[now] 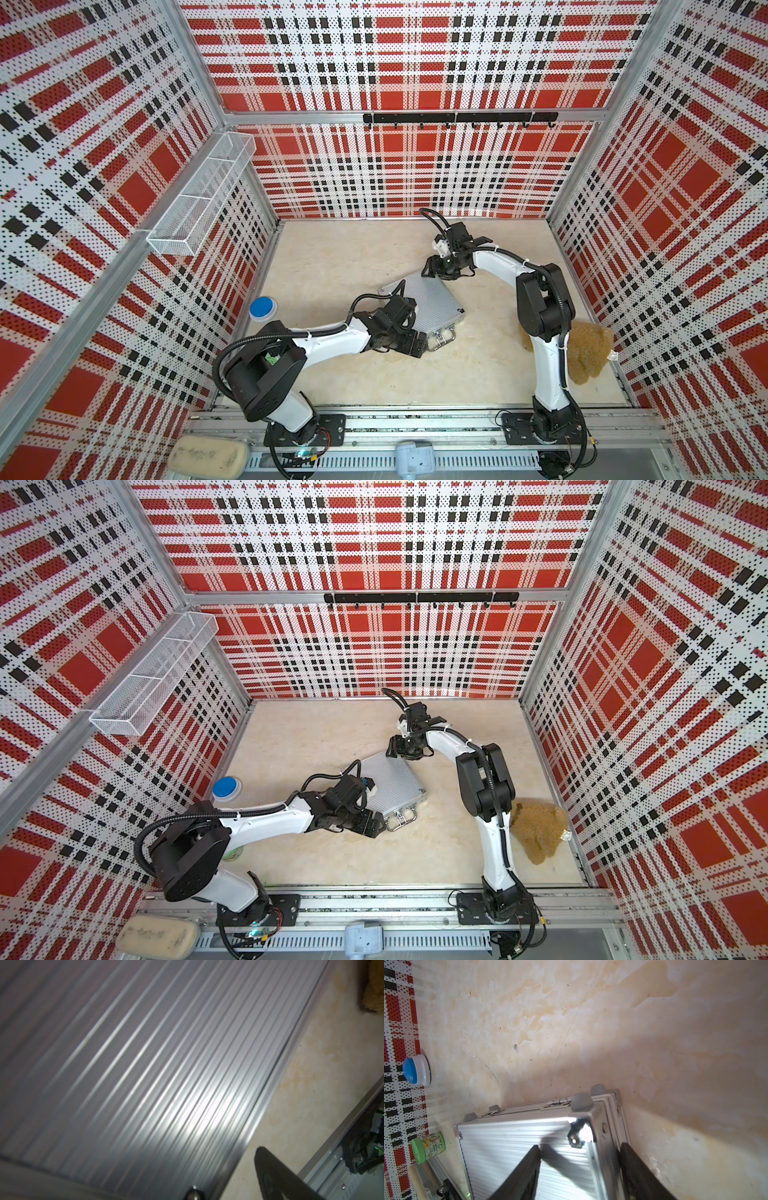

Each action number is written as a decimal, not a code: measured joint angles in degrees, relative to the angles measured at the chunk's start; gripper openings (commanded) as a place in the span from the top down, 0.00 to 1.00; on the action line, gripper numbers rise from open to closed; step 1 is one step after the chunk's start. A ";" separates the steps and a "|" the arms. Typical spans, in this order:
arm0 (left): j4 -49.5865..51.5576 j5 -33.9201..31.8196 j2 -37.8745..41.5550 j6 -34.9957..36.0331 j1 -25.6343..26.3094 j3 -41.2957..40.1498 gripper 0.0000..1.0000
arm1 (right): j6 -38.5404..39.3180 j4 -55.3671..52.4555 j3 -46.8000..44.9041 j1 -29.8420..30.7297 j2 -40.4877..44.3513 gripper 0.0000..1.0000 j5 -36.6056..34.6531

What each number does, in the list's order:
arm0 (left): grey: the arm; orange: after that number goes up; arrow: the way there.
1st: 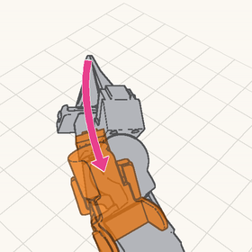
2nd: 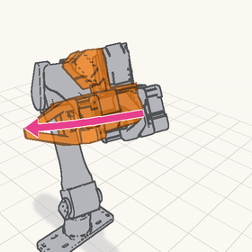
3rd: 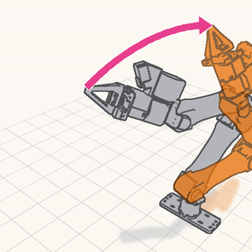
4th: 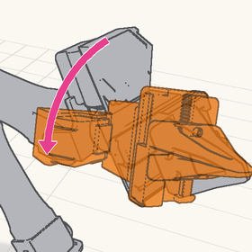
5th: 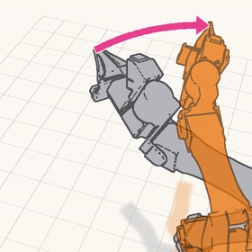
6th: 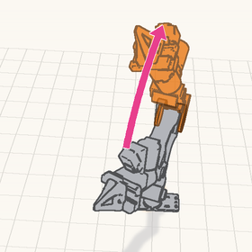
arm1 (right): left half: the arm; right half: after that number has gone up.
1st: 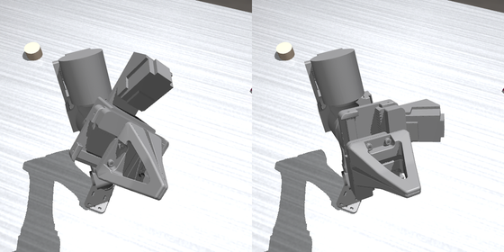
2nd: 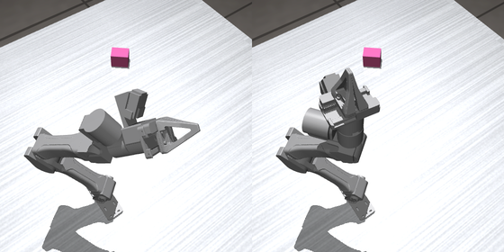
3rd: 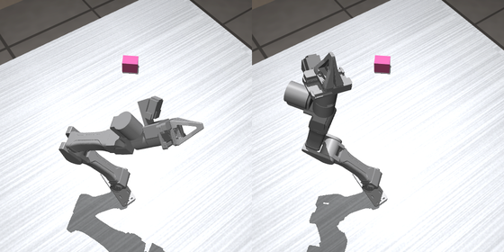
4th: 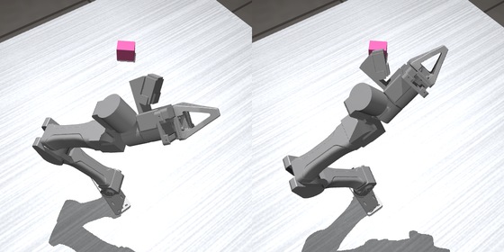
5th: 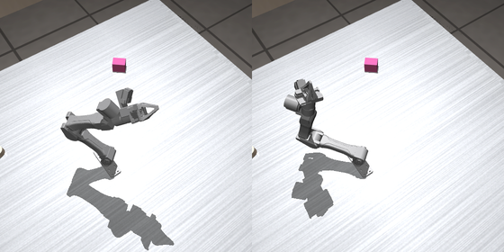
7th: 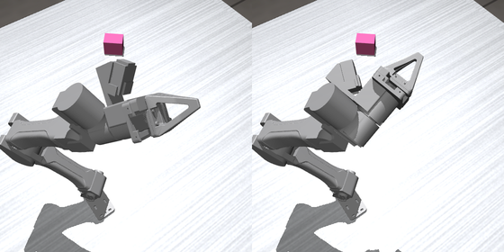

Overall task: Close the poker set cases
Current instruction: Adjust the poker set case at the center of the board, then fasten the fastener on the poker set case.

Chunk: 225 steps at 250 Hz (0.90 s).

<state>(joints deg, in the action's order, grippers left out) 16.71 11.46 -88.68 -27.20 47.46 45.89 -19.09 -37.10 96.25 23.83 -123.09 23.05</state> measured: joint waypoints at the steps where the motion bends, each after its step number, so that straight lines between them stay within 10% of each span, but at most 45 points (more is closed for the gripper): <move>1: 0.04 0.00 0.00 0.00 0.00 0.02 0.06 | 0.02 -0.04 0.02 0.00 0.00 0.36 0.00; 119: 9.31 -0.20 16.13 3.06 -12.55 1.90 0.03 | -4.33 1.60 -20.17 -3.58 22.62 0.32 -2.16; 225: 15.91 3.19 -9.38 18.25 -23.54 31.39 0.14 | -25.83 10.93 -47.41 10.80 46.07 0.33 -8.00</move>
<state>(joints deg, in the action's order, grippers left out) 32.62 14.66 -98.06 -8.95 23.92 77.28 -44.93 -26.17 48.84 34.63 -77.01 15.05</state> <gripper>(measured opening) 0.879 0.672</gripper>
